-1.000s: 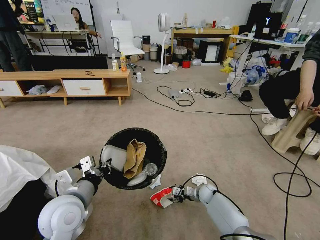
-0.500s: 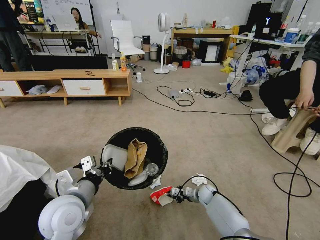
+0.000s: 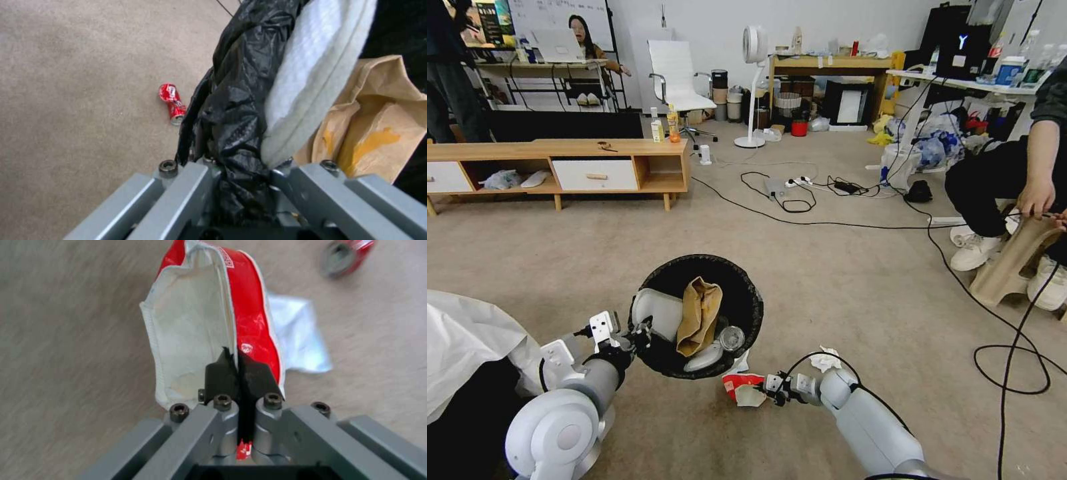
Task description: Pick up the trash bin and place the garbage on the floor into it.
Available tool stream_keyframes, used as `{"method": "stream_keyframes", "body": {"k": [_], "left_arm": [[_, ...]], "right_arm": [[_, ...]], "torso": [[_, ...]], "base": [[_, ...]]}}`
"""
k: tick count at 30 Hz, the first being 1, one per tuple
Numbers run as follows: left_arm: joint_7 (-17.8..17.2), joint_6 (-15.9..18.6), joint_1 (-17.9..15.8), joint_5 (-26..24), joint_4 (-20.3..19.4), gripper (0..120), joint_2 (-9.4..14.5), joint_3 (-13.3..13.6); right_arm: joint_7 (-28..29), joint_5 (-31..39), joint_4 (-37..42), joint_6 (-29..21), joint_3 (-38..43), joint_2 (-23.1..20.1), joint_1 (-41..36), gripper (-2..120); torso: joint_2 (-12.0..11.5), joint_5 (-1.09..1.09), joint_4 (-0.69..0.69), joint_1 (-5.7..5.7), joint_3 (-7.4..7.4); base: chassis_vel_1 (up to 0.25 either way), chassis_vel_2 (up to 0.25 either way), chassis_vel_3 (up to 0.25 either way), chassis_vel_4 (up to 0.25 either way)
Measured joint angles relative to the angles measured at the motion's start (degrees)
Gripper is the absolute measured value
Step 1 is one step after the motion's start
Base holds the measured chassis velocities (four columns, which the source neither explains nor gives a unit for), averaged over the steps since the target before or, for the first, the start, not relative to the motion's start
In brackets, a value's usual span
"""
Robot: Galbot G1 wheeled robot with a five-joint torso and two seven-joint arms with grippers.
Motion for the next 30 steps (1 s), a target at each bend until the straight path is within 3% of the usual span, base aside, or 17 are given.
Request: {"method": "stream_keyframes", "body": {"k": [10, 12, 18, 30], "left_arm": [[-0.2, 0.0, -0.12, -0.74, 0.09, 5, 0.92, -0.96], [-0.05, -0.05, -0.48, -1.16, 0.07, 5, 1.5, -1.02], [-0.52, 0.08, -1.25, -1.18, 0.36, 4, 1.73, -0.53], [-0.65, 0.13, -1.08, -1.22, -0.22, 4, 1.87, -0.23]], "right_arm": [[3.01, 17.02, 18.32, -1.2, 4.26, -6.8, -4.62, 0], [4.34, 24.13, 27.49, -3.19, 8.61, -9.49, -7.8, 0], [7.14, 26.03, 35.8, -3.66, 15.88, -11.13, -10.7, 0], [8.65, 30.9, 43.77, -3.73, 22.76, -13.09, -12.54, 0]], "torso": [[0.0, 0.01, -0.01, 0.0, 0.0], [0.0, 0.03, -0.03, 0.0, 0.0], [0.0, 0.02, -0.01, 0.0, 0.0], [0.0, -0.01, -0.02, 0.0, 0.0]], "base": [[0.0, 0.0, 0.0, 0.0], [0.0, 0.0, 0.0, 0.0], [0.0, 0.0, 0.0, 0.0], [0.0, 0.0, 0.0, 0.0]]}}
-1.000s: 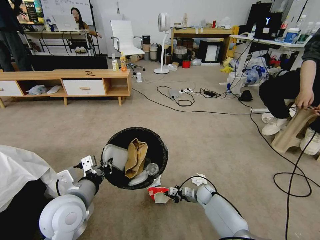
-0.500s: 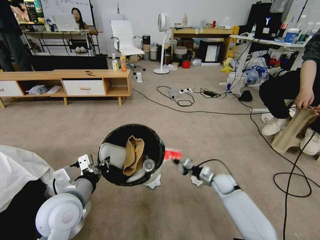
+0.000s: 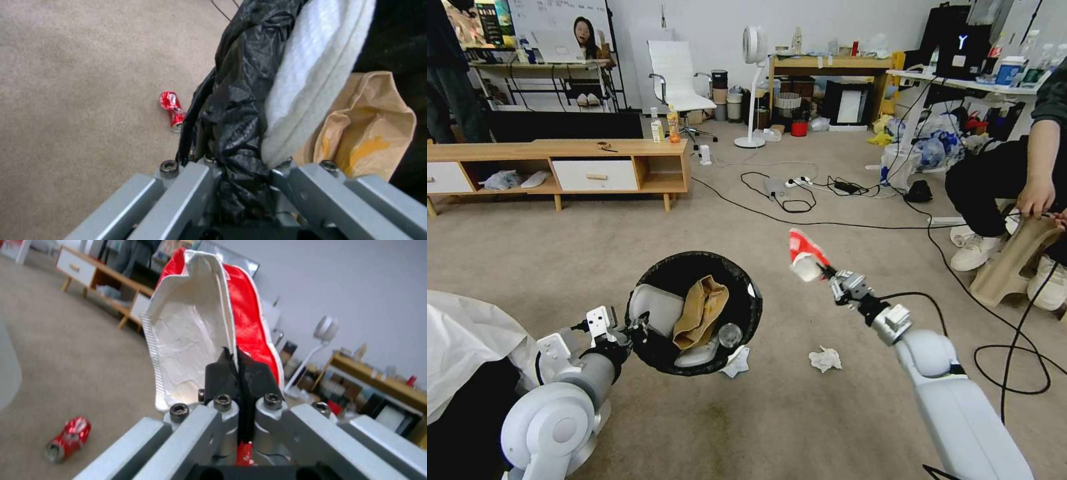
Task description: Pick up the trash bin and place the garbage on the floor into it.
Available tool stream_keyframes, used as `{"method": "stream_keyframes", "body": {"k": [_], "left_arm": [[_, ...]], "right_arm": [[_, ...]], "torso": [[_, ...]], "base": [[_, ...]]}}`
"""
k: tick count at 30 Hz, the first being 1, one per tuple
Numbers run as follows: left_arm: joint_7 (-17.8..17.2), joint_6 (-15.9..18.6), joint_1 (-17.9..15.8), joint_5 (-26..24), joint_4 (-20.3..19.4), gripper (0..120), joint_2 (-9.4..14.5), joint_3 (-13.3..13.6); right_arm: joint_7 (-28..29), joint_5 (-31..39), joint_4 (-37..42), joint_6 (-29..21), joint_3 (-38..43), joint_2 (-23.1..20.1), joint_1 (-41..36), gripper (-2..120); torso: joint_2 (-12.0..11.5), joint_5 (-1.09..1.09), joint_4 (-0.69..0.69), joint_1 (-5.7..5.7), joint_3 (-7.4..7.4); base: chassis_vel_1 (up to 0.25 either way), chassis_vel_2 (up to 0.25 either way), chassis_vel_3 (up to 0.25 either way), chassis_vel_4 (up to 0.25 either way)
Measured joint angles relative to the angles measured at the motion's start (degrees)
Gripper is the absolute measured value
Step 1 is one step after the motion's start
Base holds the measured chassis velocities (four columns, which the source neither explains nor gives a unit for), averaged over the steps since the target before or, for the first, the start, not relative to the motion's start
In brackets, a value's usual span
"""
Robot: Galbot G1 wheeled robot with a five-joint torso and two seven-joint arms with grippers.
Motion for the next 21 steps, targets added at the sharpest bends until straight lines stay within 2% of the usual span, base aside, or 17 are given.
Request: {"method": "stream_keyframes", "body": {"k": [7, 9, 11, 12, 13, 18, 20, 21], "left_arm": [[-0.16, 0.11, 0.58, 0.05, -0.78, 4, -0.11, -0.29], [-0.21, 0.12, 0.65, 0.07, -0.85, 4, -0.12, -0.32], [-0.61, 0.19, 0.82, 0.03, -1.06, 4, -0.21, -0.37], [-0.61, 0.19, 0.82, 0.03, -1.06, 4, -0.21, -0.37], [-0.97, 0.3, 0.83, -0.1, -1.12, 4, -0.25, -0.38], [-3.59, 1.16, 0.76, -1.6, -1.36, 4, -0.21, -0.13], [-7.93, 1.95, 0.33, -4.66, -1.73, 4, 0.16, 0.53], [-7.93, 1.95, 0.33, -4.66, -1.73, 4, 0.16, 0.53]], "right_arm": [[-0.23, 2.66, 5.31, -0.14, 0.14, -1.36, -0.12, 0], [-0.29, 3.07, 6.49, -0.26, 0.03, -1.72, -0.15, 0], [-0.42, 4.36, 11.34, -0.7, -0.95, -3.27, -0.73, 0], [-0.42, 4.36, 11.34, -0.7, -0.95, -3.27, -0.73, 0], [-0.48, 4.81, 13.22, -0.88, -1.61, -3.91, -1.27, 0], [-0.9, 6.01, 18.91, -1.61, -4.01, -5.93, -2.81, 0], [-1.45, 6.54, 22.61, -2.23, -5.7, -7.17, -3.1, 0], [-1.45, 6.54, 22.61, -2.23, -5.7, -7.17, -3.1, 0]], "torso": [[0.0, 0.0, 0.03, 0.0, 0.0], [0.0, 0.02, 0.0, 0.0, 0.0], [0.0, -0.03, 0.02, 0.0, 0.0], [0.0, -0.03, 0.02, 0.0, 0.0], [0.0, 0.02, 0.01, 0.0, 0.0], [0.0, -0.01, 0.01, 0.0, 0.0], [0.0, -0.01, 0.02, 0.0, 0.0], [0.0, -0.01, 0.02, 0.0, 0.0]], "base": [[0.0, 0.0, 0.0, 0.0], [0.0, 0.0, 0.0, 0.0], [0.0, 0.0, 0.0, 0.0], [0.0, 0.0, 0.0, 0.0], [0.0, 0.0, 0.0, 0.0], [0.0, 0.0, 0.0, 0.0], [0.0, 0.0, 0.0, 0.0], [0.0, 0.0, 0.0, 0.0]]}}
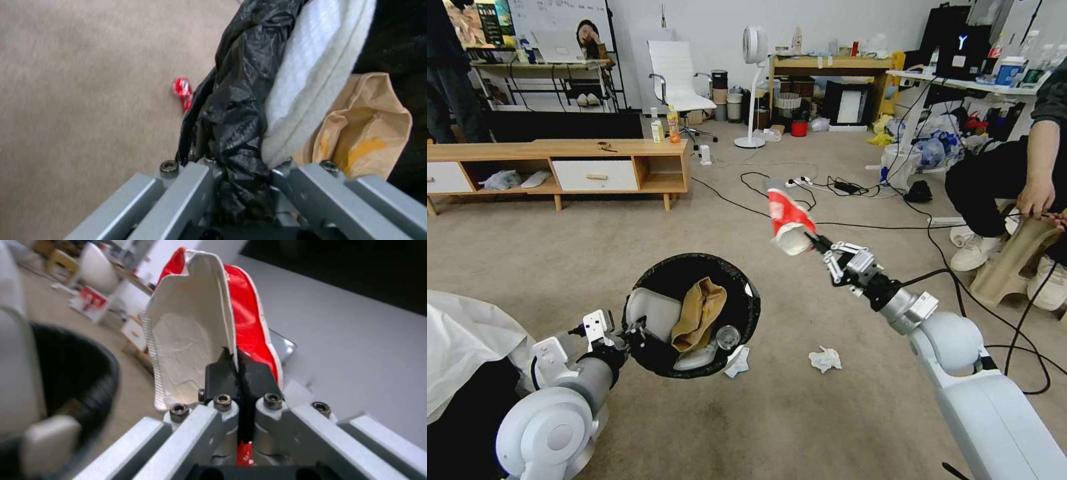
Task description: Pick up the trash bin and place the garbage on the floor into it.
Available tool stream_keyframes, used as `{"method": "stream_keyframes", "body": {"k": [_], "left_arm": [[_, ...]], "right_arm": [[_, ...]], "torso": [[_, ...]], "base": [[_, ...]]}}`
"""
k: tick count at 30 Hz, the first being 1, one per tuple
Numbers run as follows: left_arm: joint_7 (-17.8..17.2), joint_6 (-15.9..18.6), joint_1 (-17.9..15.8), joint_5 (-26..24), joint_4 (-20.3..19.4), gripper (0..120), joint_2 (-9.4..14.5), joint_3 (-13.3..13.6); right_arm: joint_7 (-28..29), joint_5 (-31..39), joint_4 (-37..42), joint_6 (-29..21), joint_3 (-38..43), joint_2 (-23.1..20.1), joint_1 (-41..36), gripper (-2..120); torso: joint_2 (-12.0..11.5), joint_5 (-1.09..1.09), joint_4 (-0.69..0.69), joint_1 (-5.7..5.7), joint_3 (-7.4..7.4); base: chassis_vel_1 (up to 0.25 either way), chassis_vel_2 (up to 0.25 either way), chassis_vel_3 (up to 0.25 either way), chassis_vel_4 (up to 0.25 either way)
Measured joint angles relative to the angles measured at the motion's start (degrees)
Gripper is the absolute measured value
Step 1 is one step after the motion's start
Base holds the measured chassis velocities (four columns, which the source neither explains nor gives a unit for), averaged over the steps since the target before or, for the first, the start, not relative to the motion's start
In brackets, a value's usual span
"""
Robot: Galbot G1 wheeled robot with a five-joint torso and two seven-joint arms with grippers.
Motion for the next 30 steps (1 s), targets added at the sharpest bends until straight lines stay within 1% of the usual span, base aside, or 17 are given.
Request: {"method": "stream_keyframes", "body": {"k": [2, 3, 4, 5, 6, 7, 8, 9, 12, 14, 15, 17, 18, 20, 23, 25, 30], "left_arm": [[-3.8, 0.11, -0.6, -3.51, -0.28, 4, 0.47, 0.8], [-4.67, 0.12, -0.8, -4.32, -0.29, 4, 0.58, 0.98], [-4.67, 0.12, -0.8, -4.32, -0.29, 4, 0.58, 0.98], [-6.14, 0.12, -1.17, -6.21, -0.3, 4, 0.8, 1.22], [-6.14, 0.12, -1.17, -6.21, -0.3, 4, 0.8, 1.22], [-7.54, 0.13, -1.58, -8.57, -0.31, 4, 1.01, 1.59], [-7.86, 0.14, -1.73, -9.23, -0.31, 4, 1.07, 1.73], [-8.39, 0.19, -2.03, -10.05, -0.25, 4, 1.15, 1.99], [-8.77, 0.19, -2.22, -10.57, -0.1, 4, 1.15, 2.15], [-8.87, 0.2, -2.27, -11.37, 0.03, 4, 0.95, 2.44], [-8.87, 0.2, -2.27, -11.37, 0.03, 4, 0.95, 2.44], [-8.96, 0.2, -2.16, -11.73, -0.12, 4, 0.83, 2.47], [-8.96, 0.2, -2.16, -11.73, -0.12, 4, 0.83, 2.47], [-9.15, 0.2, -2.14, -12.11, -0.3, 4, 0.78, 2.4], [-9.21, 0.2, -2.13, -12.31, -0.44, 4, 0.76, 2.39], [-9.35, 0.2, -2.07, -12.67, -0.65, 4, 0.71, 2.41], [-9.37, 0.2, -2.06, -12.63, -0.65, 4, 0.6, 2.44]], "right_arm": [[-0.51, 1.1, 2.61, -0.77, -1.54, -1.26, 0.07, 0], [-0.59, 1.48, 3.15, -0.96, -2.04, -1.71, 0.11, 0], [-0.59, 1.48, 3.15, -0.96, -2.04, -1.71, 0.11, 0], [-0.78, 2.53, 4.13, -1.39, -3.15, -2.56, 0.3, 0], [-0.78, 2.53, 4.13, -1.39, -3.15, -2.56, 0.3, 0], [-0.97, 4.13, 5.07, -1.94, -4.57, -3.33, 0.65, 0], [-0.98, 5.34, 5.5, -2.36, -5.45, -3.72, 0.88, 0], [-0.92, 8.12, 6.31, -3.3, -7.38, -4.41, 1.41, 0], [-0.74, 10.15, 6.88, -4.18, -9.07, -4.89, 2.03, 0], [-0.05, 13.48, 7.65, -5.75, -14.54, -5.65, 4.19, 0], [-0.05, 13.48, 7.65, -5.75, -14.54, -5.65, 4.19, 0], [0.57, 14.54, 7.47, -6.4, -18.37, -5.67, 5.53, 0], [0.57, 14.54, 7.47, -6.4, -18.37, -5.67, 5.53, 0], [1.3, 15.34, 7.05, -7.05, -21.61, -5.67, 6.01, 0], [1.52, 15.59, 6.87, -7.31, -22.89, -5.68, 6.04, 0], [2.17, 16.15, 6.4, -8.16, -25.6, -5.69, 6.12, 0], [3.66, 17.52, 5.87, -9.7, -27.97, -5.79, 5.99, 0]], "torso": [[0.0, 0.01, 0.0, 0.0, 0.0], [0.0, 0.0, 0.0, 0.0, 0.0], [0.0, 0.0, 0.0, 0.0, 0.0], [0.0, 0.0, -0.01, 0.0, 0.0], [0.0, 0.0, -0.01, 0.0, 0.0], [0.0, 0.01, 0.0, 0.0, 0.0], [0.0, 0.0, -0.01, 0.0, 0.0], [-0.01, 0.0, -0.01, 0.0, 0.0], [0.0, 0.01, -0.01, 0.0, 0.0], [0.0, 0.0, 0.0, 0.0, 0.0], [0.0, 0.0, 0.0, 0.0, 0.0], [0.0, 0.0, 0.01, 0.0, 0.0], [0.0, 0.0, 0.01, 0.0, 0.0], [0.0, 0.0, 0.0, 0.0, 0.0], [0.0, 0.01, 0.0, 0.0, 0.0], [-0.01, 0.0, 0.0, 0.0, 0.0], [0.0, 0.0, 0.0, 0.0, 0.0]], "base": [[0.0, 0.0, 0.0, 0.0], [0.0, 0.0, 0.0, 0.0], [0.0, 0.0, 0.0, 0.0], [0.0, 0.0, 0.0, 0.0], [0.0, 0.0, 0.0, 0.0], [0.0, 0.0, 0.0, 0.0], [0.0, 0.0, 0.0, 0.0], [0.0, 0.0, 0.0, 0.0], [0.0, 0.0, 0.0, 0.0], [0.0, 0.0, 0.0, 0.0], [0.0, 0.0, 0.0, 0.0], [0.0, 0.0, 0.0, 0.0], [0.0, 0.0, 0.0, 0.0], [0.0, 0.0, 0.0, 0.0], [0.0, 0.0, 0.0, 0.0], [0.0, 0.0, 0.0, 0.0], [0.0, 0.0, 0.0, 0.0]]}}
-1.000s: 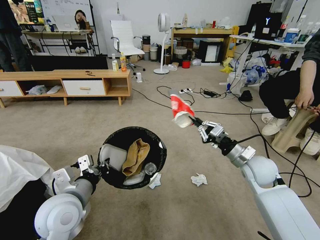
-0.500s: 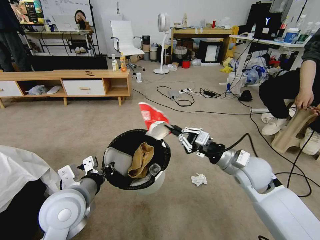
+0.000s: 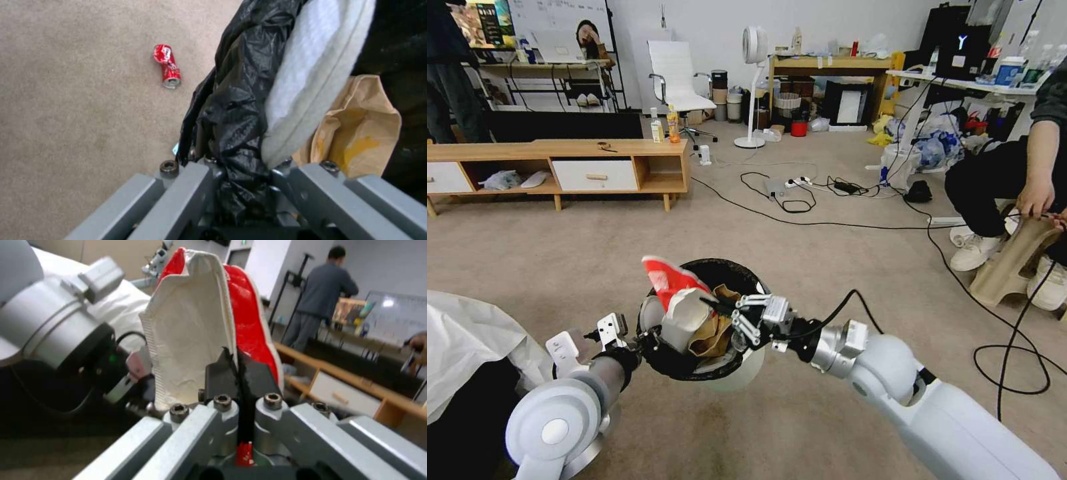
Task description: Pick up the trash bin and place the garbage on the floor into it.
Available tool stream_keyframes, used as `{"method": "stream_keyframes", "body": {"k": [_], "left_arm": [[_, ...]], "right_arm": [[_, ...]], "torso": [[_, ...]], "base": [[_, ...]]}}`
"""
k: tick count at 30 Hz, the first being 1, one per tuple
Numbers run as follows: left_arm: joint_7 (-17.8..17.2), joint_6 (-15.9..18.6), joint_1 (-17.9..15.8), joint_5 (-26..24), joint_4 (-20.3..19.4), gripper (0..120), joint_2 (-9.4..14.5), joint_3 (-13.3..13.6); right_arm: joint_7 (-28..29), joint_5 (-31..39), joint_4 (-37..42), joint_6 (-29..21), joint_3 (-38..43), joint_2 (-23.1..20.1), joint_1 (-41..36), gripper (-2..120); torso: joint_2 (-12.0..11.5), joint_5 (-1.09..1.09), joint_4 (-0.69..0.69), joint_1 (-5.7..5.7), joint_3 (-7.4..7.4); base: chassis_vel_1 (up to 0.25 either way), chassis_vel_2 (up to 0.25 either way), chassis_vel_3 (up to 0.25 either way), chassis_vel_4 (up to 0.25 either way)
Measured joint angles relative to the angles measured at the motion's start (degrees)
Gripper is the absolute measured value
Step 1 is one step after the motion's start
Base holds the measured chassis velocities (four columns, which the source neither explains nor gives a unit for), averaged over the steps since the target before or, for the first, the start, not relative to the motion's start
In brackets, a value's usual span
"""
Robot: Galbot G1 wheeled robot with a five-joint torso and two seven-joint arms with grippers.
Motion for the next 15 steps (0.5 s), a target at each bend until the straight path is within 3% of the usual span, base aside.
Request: {"method": "stream_keyframes", "body": {"k": [8, 10, 13, 15], "left_arm": [[0.32, -0.01, 0.11, 0.71, 0.0, 4, -0.02, -0.17], [0.47, -0.01, 0.14, 0.95, 0.0, 4, 0.02, -0.2], [0.52, -0.01, 0.16, 1.03, -0.03, 4, 0.02, -0.2], [0.55, -0.02, 0.29, 1.19, -0.2, 4, 0.08, -0.2]], "right_arm": [[2.05, -0.15, -0.61, -1.06, -0.52, -0.53, -1.55, 1], [2.66, -0.75, -0.67, -1.06, -0.18, -0.57, -1.97, 11], [2.98, -0.89, -0.68, -1.04, -0.08, -0.58, -2.12, 16], [3.78, -0.96, -0.66, -1.02, 0.01, -0.63, -2.5, 28]], "torso": [[0.0, 0.0, 0.0, 0.0, 0.0], [0.0, 0.0, 0.0, 0.0, 0.0], [0.0, 0.0, 0.0, 0.0, 0.0], [0.0, 0.0, 0.0, 0.0, 0.0]], "base": [[0.0, 0.0, 0.0, 0.0], [0.0, 0.0, 0.0, 0.0], [0.0, 0.0, 0.0, 0.0], [0.0, 0.0, 0.0, 0.0]]}}
